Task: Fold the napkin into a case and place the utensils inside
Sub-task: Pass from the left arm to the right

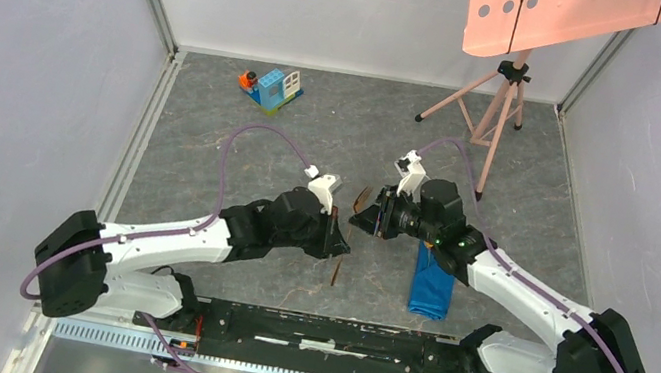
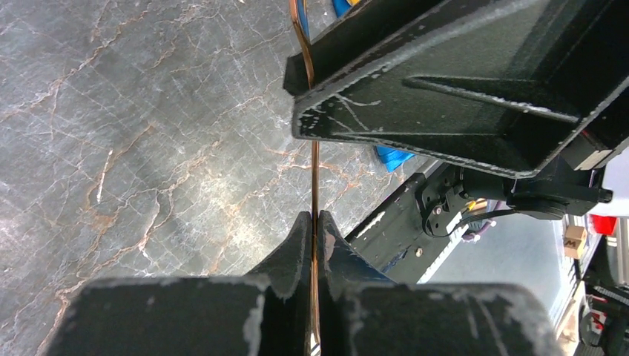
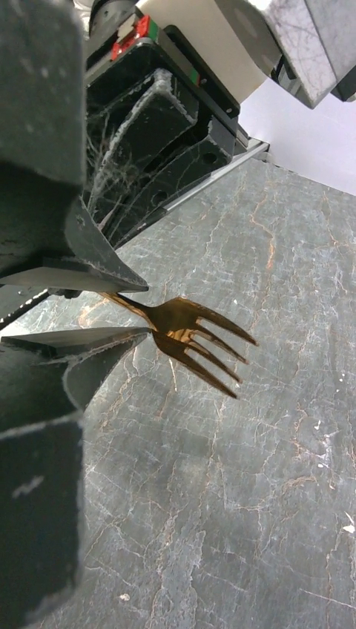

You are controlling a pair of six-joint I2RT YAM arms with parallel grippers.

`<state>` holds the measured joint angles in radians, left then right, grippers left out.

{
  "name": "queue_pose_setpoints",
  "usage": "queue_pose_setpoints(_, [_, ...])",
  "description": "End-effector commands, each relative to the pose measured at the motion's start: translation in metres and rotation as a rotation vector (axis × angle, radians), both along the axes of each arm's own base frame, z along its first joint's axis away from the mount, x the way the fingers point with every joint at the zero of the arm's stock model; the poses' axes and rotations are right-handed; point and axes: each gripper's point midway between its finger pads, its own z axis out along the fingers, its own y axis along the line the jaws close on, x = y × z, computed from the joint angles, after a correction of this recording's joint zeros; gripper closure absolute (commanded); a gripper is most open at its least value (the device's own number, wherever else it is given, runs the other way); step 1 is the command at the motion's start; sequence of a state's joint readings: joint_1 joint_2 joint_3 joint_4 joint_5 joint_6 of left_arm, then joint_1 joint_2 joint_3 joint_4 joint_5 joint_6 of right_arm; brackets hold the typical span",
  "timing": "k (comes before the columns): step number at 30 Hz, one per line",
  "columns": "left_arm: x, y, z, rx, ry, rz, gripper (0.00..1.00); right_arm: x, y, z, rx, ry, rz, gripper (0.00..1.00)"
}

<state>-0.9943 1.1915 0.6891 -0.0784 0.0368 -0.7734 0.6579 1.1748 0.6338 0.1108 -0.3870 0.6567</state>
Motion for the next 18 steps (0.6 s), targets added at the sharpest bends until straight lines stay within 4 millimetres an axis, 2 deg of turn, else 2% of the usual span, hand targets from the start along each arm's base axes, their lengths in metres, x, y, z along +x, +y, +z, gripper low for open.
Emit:
queue_pose_setpoints(1, [0.007,-0.013,0.022,-0.004,-0.092,-0.032,0.98,0.010,0.007,0.017,0.040,-0.050,-0.015,0.74])
queue_pose_setpoints(2, [0.006,-0.014,0.022,-0.001,-0.093,-0.038,0.98,0.010,0.007,0.016,0.037,-0.048,-0.017,0.77])
queue_pose_setpoints(5, [0.008,-0.015,0.021,0.008,-0.102,-0.026,0.98,0.012,0.002,0.013,0.012,-0.053,-0.040,0.99])
queue_pose_setpoints(7, [0.010,-0.012,0.019,0.021,-0.095,-0.003,0.94,0.021,-0.010,0.011,-0.058,-0.085,-0.084,1.00])
queue_pose_setpoints(8, [0.011,-0.010,0.018,0.030,-0.089,0.006,0.86,0.028,-0.019,0.012,-0.108,-0.111,-0.106,1.00])
queue_pose_setpoints(9, [0.011,-0.009,0.016,0.036,-0.080,0.013,0.74,0.035,-0.035,0.006,-0.208,-0.127,-0.138,1.00])
queue_pose_setpoints(10, [0.009,-0.008,0.014,0.039,-0.068,0.016,0.67,0.044,-0.053,0.003,-0.306,-0.153,-0.169,1.00])
queue_pose_setpoints(12, [0.004,-0.012,0.013,0.019,-0.048,0.002,0.60,0.059,-0.097,0.000,-0.517,-0.165,-0.253,1.00])
queue_pose_setpoints(15, [-0.012,-0.035,0.013,-0.046,-0.026,-0.079,0.61,0.079,-0.149,0.002,-0.658,-0.155,-0.345,1.00])
queue_pose_setpoints(18, [-0.036,-0.083,0.019,-0.183,0.007,-0.185,0.72,0.096,-0.189,0.002,-0.722,-0.147,-0.446,1.00])
